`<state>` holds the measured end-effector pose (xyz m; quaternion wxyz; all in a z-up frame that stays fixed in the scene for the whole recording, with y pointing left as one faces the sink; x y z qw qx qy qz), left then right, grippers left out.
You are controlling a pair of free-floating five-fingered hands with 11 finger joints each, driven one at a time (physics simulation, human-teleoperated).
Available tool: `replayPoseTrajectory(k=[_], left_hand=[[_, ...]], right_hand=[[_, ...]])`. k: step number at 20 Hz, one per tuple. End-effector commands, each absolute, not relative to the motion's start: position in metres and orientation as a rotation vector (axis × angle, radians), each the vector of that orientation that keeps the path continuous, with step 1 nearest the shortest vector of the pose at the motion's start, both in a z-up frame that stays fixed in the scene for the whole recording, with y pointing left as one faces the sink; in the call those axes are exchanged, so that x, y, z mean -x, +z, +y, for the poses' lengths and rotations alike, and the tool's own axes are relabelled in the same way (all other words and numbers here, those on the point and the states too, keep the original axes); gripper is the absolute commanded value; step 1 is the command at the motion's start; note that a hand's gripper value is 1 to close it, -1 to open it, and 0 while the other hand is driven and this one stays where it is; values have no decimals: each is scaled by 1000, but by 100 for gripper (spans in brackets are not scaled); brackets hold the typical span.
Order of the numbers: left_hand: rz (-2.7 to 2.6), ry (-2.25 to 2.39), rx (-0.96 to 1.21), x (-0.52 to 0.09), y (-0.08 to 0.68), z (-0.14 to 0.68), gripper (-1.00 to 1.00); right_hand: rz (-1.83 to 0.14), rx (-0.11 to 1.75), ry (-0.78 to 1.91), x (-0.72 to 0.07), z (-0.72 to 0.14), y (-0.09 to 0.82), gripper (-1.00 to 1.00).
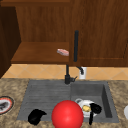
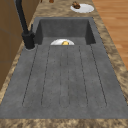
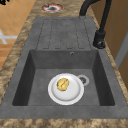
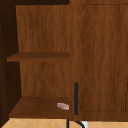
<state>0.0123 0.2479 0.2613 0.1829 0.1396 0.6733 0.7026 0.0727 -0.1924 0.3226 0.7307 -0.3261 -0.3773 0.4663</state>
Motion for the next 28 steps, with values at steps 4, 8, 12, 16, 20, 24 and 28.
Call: replayPoseTrajectory(k=[4,8,12,16,20,24,28], left_hand=[[1900,1982,-394,-12,261,248,0],[1900,1982,-394,-12,261,248,0],[1900,1982,-394,-12,261,248,0],[1900,1982,-394,-12,261,248,0],[1900,1982,-394,-12,261,248,0],[1900,1982,-394,-12,261,248,0],[1900,1982,-394,-12,261,248,0]], right_hand=[[-857,723,1091,-32,-196,344,-100],[-864,725,1097,-7,-198,359,-100],[-869,736,1124,11,-208,361,-100],[-913,673,1143,11,-220,350,-100],[-958,639,1174,10,-226,326,-100],[-1051,605,1172,14,-238,309,-100],[-994,624,1126,12,-236,314,-100]])
